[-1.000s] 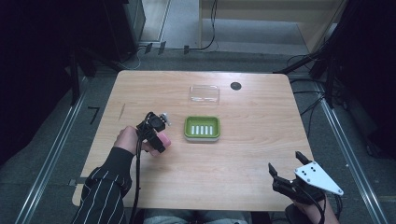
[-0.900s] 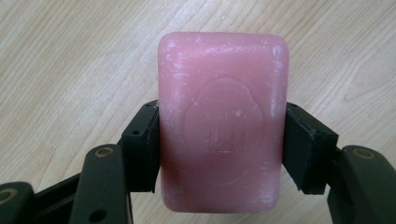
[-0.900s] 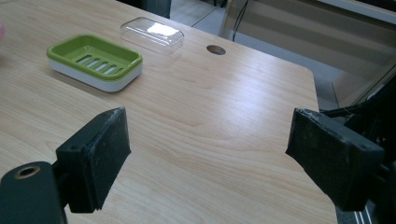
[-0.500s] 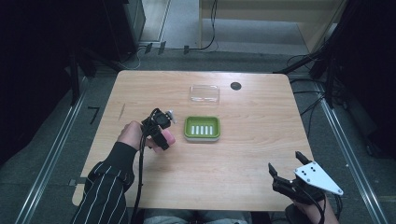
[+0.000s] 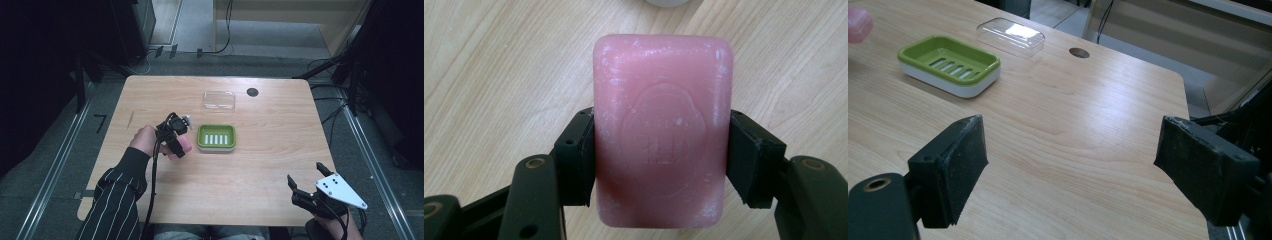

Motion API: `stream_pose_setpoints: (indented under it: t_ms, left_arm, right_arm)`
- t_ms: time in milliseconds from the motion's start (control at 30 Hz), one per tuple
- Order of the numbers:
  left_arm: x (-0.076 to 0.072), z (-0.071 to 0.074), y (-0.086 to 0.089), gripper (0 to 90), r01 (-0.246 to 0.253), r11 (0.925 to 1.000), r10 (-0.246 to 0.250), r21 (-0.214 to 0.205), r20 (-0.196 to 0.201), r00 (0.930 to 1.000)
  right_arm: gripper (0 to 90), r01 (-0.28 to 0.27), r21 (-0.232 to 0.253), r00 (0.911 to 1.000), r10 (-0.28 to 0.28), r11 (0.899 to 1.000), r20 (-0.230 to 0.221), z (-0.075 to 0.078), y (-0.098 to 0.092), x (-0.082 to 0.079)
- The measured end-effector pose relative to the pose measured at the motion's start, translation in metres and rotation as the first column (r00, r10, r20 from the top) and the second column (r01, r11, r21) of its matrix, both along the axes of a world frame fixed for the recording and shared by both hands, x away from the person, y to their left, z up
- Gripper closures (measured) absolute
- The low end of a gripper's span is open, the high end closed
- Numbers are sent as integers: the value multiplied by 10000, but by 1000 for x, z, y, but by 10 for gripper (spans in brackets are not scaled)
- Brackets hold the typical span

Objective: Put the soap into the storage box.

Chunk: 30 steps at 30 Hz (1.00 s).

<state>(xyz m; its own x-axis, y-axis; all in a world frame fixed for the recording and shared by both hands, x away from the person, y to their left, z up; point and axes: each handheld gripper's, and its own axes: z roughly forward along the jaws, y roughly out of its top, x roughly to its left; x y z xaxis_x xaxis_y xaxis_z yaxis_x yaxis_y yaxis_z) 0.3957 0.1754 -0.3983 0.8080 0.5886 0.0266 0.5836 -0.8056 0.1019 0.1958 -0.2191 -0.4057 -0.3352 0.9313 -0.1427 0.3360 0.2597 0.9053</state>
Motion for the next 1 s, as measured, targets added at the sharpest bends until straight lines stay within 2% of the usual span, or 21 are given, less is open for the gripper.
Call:
stream_pose_setpoints:
  t_ms: [633,1000]
  left_arm:
    - [11,6,-11,385,563,9984,-563,-24,-24,9984]
    - [17,14,-19,385,816,9966,-814,-114,175,9965]
  right_arm:
    - [136,122,0,9999,-122,9999,-10,-1,-2,0]
    - [136,264,15,9997,-264,9997,-6,0,-6,-6]
